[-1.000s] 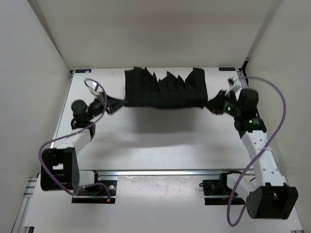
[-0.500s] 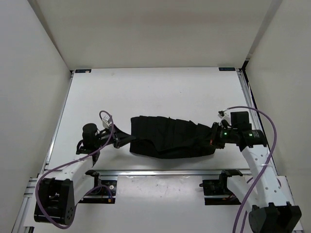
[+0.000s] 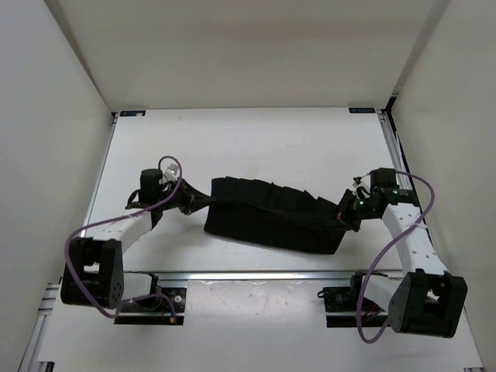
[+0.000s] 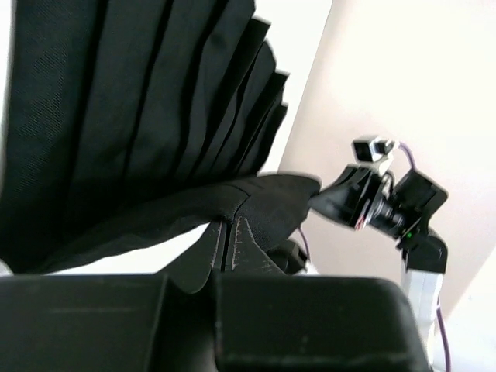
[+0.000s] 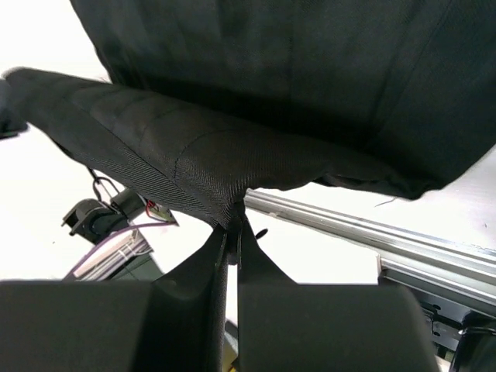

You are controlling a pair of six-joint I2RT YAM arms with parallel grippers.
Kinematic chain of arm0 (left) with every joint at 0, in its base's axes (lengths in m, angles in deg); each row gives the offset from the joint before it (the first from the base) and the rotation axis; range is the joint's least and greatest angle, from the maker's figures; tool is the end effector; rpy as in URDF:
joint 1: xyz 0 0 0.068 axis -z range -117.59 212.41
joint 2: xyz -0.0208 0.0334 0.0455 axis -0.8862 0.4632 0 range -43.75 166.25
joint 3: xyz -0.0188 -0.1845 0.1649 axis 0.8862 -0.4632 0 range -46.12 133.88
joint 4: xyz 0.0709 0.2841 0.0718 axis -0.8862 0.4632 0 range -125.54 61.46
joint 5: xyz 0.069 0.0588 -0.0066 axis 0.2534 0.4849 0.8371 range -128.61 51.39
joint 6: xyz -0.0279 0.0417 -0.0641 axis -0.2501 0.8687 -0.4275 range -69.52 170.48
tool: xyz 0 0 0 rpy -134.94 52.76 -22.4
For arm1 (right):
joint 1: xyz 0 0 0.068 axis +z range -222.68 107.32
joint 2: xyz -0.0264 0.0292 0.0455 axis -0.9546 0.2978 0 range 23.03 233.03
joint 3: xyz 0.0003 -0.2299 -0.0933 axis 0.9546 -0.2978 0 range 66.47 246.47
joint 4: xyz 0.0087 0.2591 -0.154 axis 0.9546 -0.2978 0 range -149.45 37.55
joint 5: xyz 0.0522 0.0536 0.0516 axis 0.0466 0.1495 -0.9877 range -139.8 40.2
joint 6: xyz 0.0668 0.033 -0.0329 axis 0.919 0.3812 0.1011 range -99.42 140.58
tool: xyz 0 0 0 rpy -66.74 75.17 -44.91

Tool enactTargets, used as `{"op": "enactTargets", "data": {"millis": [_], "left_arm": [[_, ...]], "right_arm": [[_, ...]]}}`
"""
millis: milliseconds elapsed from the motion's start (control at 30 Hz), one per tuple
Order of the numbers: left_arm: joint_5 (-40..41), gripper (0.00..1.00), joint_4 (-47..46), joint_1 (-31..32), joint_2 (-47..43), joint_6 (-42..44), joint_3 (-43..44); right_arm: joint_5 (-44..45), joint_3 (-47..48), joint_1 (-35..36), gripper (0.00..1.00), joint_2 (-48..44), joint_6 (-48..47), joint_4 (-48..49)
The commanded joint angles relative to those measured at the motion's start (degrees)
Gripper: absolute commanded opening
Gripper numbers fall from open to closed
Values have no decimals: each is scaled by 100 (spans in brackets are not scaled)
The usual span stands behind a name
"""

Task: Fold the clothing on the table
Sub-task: Fold the skirt

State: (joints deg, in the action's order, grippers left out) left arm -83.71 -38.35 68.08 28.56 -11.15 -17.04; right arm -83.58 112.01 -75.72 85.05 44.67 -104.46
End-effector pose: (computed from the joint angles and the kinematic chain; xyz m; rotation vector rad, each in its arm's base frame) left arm 0.2858 -0.0787 0.1073 -0.7304 2.3713 -1.4658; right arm 0.2511 0.0261 0.1766 0.4896 2.7021 0.9136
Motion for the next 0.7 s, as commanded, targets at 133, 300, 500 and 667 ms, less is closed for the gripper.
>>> {"op": "enactTargets", "data": {"millis": [133, 300, 500, 667], "left_arm": [[766, 1, -728, 417, 1003, -174, 792], [1030, 3, -1274, 821, 2003, -412, 1353], [1143, 11, -2126, 1050, 2971, -912, 2127], [1302, 57, -2268, 1129, 3692, -992, 2970]], "right_arm": [[-15, -142, -205, 0, 416, 121, 463], [-23, -265, -328, 0, 610, 78, 691], [152, -273, -398, 0, 838, 86, 710], [512, -431, -688, 0, 821, 112, 700]]}}
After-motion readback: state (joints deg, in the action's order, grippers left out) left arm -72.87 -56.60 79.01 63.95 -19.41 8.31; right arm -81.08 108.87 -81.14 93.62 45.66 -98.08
